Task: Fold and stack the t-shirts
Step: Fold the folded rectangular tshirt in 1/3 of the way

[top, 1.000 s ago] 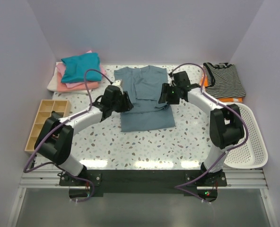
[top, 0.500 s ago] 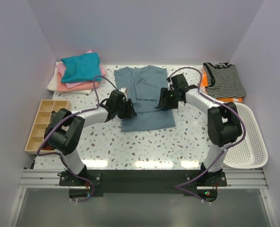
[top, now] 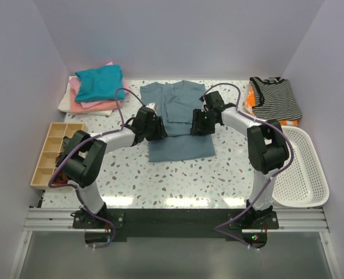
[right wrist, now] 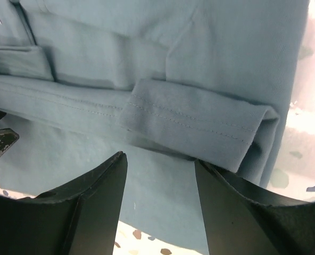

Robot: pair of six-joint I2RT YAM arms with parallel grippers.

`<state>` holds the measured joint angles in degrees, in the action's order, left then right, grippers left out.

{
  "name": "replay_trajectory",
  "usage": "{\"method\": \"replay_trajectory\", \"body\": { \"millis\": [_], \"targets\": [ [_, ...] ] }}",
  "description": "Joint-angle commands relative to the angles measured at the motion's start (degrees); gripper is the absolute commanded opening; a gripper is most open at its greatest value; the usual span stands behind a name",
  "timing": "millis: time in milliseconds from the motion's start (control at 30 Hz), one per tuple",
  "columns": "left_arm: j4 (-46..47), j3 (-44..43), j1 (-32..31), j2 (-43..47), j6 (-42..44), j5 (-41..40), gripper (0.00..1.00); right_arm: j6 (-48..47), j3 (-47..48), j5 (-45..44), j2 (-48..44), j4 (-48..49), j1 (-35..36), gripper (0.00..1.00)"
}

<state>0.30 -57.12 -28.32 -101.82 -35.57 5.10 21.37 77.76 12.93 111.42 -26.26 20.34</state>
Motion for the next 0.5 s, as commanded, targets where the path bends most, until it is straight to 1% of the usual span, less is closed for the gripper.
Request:
{"method": "replay_trajectory", "body": {
  "millis": [0,367,467],
  "targets": [
    [1.64,-3.69,0.10,-1.01,3.49,-4.92,0.48,-1.85,6.17,-2.64,0.73,0.34,0.05,0.58],
    [0.93,-10.99,1.42,-6.28,7.62,-10.02,0.49,-3.08,17.59,-6.16,8.02,-0.37,-0.04,0.59],
    [0.85,-11.61,1.95,-5.94,8.41,-12.21,0.51,-4.75,19.45,-8.52,8.73,0.15,-0.30,0.59]
  ]
}}
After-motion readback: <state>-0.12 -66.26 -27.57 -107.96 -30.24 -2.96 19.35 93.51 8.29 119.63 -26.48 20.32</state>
